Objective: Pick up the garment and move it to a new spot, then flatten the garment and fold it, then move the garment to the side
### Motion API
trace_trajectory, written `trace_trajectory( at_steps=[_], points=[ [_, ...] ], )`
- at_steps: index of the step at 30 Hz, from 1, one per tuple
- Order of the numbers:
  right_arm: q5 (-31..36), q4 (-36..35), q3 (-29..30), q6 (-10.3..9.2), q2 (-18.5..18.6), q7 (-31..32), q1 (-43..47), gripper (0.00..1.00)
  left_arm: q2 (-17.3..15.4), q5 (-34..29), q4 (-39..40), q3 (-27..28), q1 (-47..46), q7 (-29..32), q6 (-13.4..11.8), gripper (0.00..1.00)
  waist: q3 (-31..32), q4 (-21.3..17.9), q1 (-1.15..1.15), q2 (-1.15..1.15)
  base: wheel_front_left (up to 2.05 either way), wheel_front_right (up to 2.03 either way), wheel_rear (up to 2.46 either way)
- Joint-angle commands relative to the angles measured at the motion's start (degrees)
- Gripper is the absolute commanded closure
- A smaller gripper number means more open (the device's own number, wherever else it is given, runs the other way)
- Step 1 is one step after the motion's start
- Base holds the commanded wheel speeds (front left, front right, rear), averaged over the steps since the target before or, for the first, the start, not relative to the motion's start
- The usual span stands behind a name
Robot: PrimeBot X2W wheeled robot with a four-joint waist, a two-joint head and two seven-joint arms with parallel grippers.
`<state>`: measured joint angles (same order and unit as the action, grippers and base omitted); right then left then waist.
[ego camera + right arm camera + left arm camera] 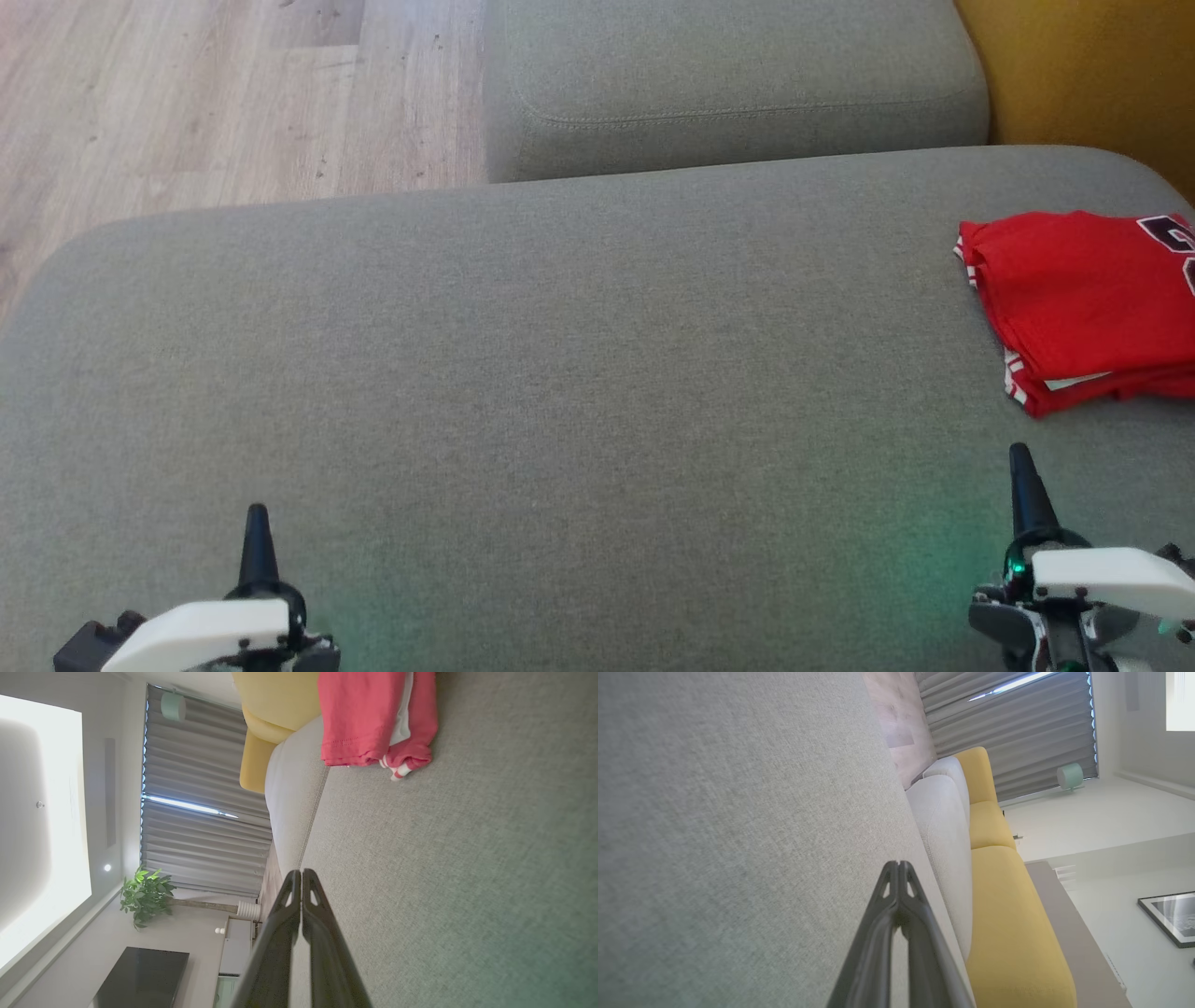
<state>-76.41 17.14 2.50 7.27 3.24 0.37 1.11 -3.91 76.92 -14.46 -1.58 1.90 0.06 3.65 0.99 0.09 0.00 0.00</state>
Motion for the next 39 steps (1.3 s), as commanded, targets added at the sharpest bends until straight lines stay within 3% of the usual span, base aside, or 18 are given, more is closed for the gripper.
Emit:
trace_trajectory(
  at_steps=[1,24,39],
  points=[
    [-2.0,-2.3,-0.5,0.18,1.1,0.6,-3.5,1.0,-0.7,1.9,1.5,2.3,-3.5,0.7,0.8,1.0,-0.1,0.0,0.0,0.0,0.0,0.0,0.0],
    [-17.3,-3.2,2.0,0.22,1.1,4.5,-7.1,1.0,-0.6,17.0,0.5,5.8,-7.9,4.6,3.8,1.0,-1.2,-0.1,0.0,0.0,0.0,0.0,0.0],
    [-17.1,-3.2,2.4,0.22,0.8,4.8,-7.1,1.0,-0.3,16.8,0.5,6.2,-7.9,4.9,3.8,1.0,-1.2,-0.1,0.0,0.0,0.0,0.0,0.0]
  ],
)
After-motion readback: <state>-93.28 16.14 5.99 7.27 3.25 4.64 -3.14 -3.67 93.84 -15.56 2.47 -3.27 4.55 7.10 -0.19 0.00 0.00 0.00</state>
